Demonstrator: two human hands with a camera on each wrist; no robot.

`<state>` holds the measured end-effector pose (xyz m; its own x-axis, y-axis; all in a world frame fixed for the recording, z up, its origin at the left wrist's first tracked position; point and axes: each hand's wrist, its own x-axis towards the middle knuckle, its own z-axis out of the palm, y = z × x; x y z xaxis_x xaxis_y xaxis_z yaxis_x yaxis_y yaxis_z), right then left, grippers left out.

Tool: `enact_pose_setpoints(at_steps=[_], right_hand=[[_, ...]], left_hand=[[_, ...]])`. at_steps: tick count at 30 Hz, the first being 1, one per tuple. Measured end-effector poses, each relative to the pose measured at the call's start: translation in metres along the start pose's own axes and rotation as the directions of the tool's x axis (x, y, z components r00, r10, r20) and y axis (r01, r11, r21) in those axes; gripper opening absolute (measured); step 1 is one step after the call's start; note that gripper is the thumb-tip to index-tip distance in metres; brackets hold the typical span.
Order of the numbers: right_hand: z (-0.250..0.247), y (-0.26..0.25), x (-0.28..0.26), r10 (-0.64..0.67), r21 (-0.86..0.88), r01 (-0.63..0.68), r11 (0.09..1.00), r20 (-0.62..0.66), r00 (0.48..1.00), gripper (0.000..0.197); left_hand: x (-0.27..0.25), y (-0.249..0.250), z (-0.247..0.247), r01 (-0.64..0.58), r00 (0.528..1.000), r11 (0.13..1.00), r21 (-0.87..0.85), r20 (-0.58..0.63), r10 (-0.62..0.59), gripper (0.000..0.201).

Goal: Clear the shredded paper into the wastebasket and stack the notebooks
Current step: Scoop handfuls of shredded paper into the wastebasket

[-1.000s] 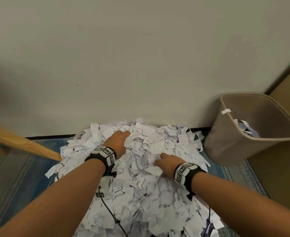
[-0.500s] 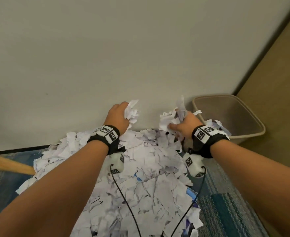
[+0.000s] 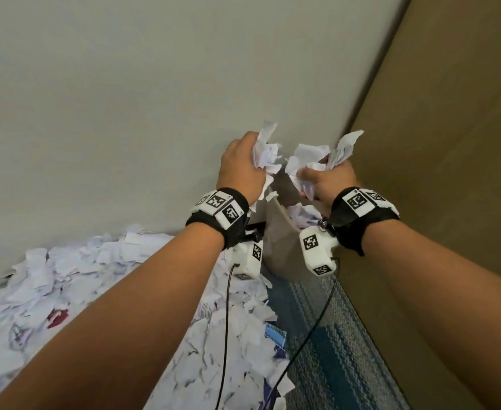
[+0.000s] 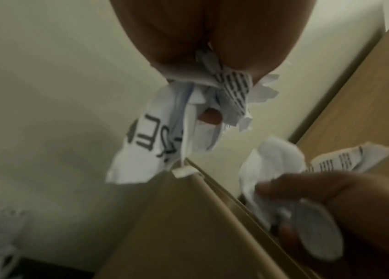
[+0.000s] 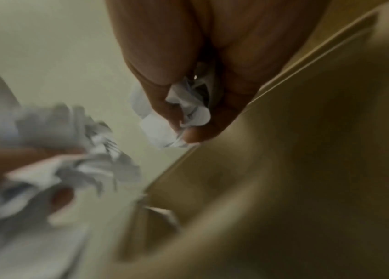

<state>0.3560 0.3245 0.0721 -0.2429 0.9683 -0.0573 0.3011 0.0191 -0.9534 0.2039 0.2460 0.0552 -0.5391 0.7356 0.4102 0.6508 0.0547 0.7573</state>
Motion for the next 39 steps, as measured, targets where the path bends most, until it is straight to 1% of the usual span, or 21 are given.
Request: enact_pose_setpoints(at_steps=[2, 4, 6, 9, 12, 14, 15, 17, 19, 21, 24, 27, 30, 33, 35, 36, 38, 39], right_hand=[[-0.017, 0.017, 0.009, -0.007, -0.235, -0.007, 0.972, -0.056, 0.998, 0.028], [-0.031, 0.032, 0.015, -0.040, -0.457, 0.008, 0.889, -0.061, 0.997, 0.027], [-0.035, 0.041, 0.018, -0.068, -0.563, 0.046, 0.825, -0.018, 0.998, 0.028], [-0.036, 0.047, 0.022, -0.109, -0.647, 0.116, 0.754, 0.052, 0.993, 0.032], [-0.028, 0.047, 0.025, -0.101, -0.643, 0.119, 0.756, 0.065, 0.993, 0.038], [-0.021, 0.054, 0.033, -0.070, -0.683, 0.124, 0.720, 0.106, 0.992, 0.046], [-0.019, 0.061, 0.040, -0.046, -0.699, 0.116, 0.706, 0.118, 0.992, 0.047], [-0.019, 0.065, 0.045, -0.040, -0.694, 0.106, 0.712, 0.111, 0.993, 0.046], [-0.022, 0.059, 0.037, -0.065, -0.676, 0.102, 0.730, 0.080, 0.995, 0.057], [-0.025, 0.056, 0.033, -0.047, -0.666, 0.076, 0.742, 0.061, 0.997, 0.063], [-0.029, 0.058, 0.035, -0.041, -0.649, 0.062, 0.758, 0.047, 0.998, 0.061], [-0.028, 0.059, 0.034, -0.029, -0.643, 0.040, 0.765, 0.028, 0.999, 0.063], [-0.024, 0.058, 0.031, -0.025, -0.644, 0.013, 0.765, -0.010, 1.000, 0.067], [-0.022, 0.059, 0.032, -0.034, -0.658, 0.007, 0.753, -0.028, 0.999, 0.064], [-0.023, 0.059, 0.032, -0.035, -0.670, 0.009, 0.742, -0.025, 0.999, 0.062], [-0.024, 0.058, 0.032, -0.036, -0.672, 0.010, 0.740, -0.026, 0.999, 0.058], [-0.024, 0.057, 0.031, -0.029, -0.671, 0.002, 0.742, -0.030, 0.999, 0.049], [-0.024, 0.057, 0.030, -0.021, -0.675, -0.003, 0.738, -0.027, 0.999, 0.046]], left_hand=[[0.001, 0.008, 0.015, 0.013, 1.000, 0.999, -0.033, 0.013, -0.012, 0.033], [0.000, 0.015, 0.032, 0.008, 0.999, 0.999, -0.045, 0.034, -0.007, 0.034], [-0.002, 0.019, 0.047, 0.001, 0.997, 0.999, -0.040, 0.083, 0.003, 0.037], [-0.006, 0.021, 0.069, -0.020, 0.983, 1.000, 0.010, 0.183, 0.018, 0.042], [-0.009, 0.017, 0.084, -0.003, 0.962, 0.999, 0.035, 0.273, -0.007, 0.050], [-0.008, 0.016, 0.091, -0.037, 0.949, 0.999, 0.040, 0.314, 0.022, 0.056], [-0.006, 0.017, 0.094, -0.050, 0.939, 0.998, 0.037, 0.343, 0.034, 0.059], [-0.002, 0.018, 0.097, -0.055, 0.916, 0.998, 0.044, 0.399, 0.033, 0.063], [0.001, 0.019, 0.096, -0.054, 0.904, 0.998, 0.036, 0.425, 0.034, 0.072], [0.004, 0.020, 0.095, -0.054, 0.894, 0.999, -0.006, 0.444, 0.051, 0.079], [0.004, 0.024, 0.096, -0.050, 0.871, 0.997, -0.053, 0.486, 0.069, 0.078], [0.001, 0.029, 0.095, 0.009, 0.868, 0.998, -0.069, 0.496, 0.026, 0.068], [-0.002, 0.035, 0.087, 0.040, 0.882, 0.994, -0.099, 0.471, 0.012, 0.063], [0.000, 0.037, 0.077, 0.058, 0.916, 0.990, -0.129, 0.400, -0.001, 0.046], [0.003, 0.037, 0.067, 0.028, 0.945, 0.998, -0.050, 0.328, -0.011, 0.033], [0.006, 0.036, 0.061, 0.030, 0.955, 0.999, 0.020, 0.294, -0.034, 0.028], [0.013, 0.028, 0.049, 0.087, 0.963, 0.981, 0.175, 0.238, -0.128, 0.025], [0.017, 0.021, 0.043, 0.128, 0.954, 0.967, 0.222, 0.239, -0.181, 0.025]])
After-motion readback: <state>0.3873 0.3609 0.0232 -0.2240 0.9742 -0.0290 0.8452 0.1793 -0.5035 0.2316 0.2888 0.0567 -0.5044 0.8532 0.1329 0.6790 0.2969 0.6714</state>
